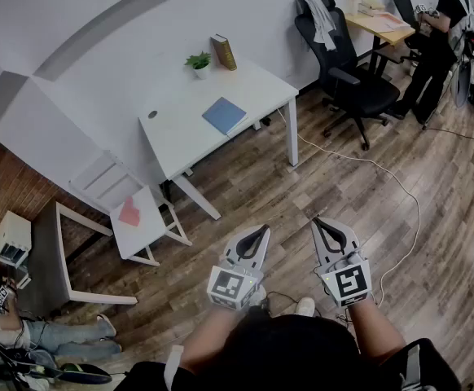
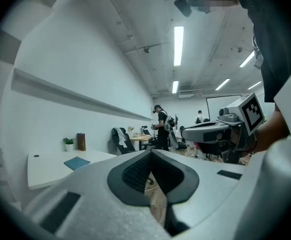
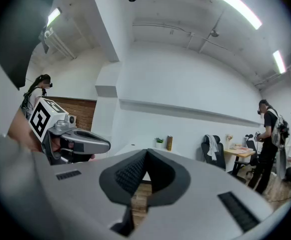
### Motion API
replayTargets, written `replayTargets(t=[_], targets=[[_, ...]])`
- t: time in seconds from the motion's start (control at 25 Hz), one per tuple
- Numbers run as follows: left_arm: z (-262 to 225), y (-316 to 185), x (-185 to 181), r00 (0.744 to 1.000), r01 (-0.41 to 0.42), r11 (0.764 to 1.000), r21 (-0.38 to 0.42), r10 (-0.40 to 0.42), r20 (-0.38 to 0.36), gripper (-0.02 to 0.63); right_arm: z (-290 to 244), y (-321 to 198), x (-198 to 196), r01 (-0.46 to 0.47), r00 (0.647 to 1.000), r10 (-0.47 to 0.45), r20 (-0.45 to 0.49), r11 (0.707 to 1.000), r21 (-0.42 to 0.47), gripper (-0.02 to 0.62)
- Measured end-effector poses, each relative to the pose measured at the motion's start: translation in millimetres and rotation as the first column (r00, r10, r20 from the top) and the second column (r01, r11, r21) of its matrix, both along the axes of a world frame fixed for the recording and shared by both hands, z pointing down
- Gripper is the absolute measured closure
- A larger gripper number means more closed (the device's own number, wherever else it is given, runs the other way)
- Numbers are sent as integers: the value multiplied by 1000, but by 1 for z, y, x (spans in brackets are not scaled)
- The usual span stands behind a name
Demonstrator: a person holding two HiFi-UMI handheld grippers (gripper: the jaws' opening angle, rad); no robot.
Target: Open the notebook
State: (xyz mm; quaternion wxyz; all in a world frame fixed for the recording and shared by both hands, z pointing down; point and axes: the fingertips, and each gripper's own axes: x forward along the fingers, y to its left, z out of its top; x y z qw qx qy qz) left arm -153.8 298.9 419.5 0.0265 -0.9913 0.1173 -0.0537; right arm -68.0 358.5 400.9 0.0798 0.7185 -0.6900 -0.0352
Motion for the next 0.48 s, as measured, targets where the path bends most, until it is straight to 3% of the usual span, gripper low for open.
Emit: replayTargets(t=[0.2, 0.48], targets=[[12, 17, 5, 999, 12, 1000, -26, -11, 35, 601, 2, 17, 7, -4, 998, 3, 61, 1000, 8, 594], [25, 15, -1, 996, 67, 998, -12, -66, 64, 601, 0, 22, 12, 34, 998, -35, 43, 999, 38, 594]])
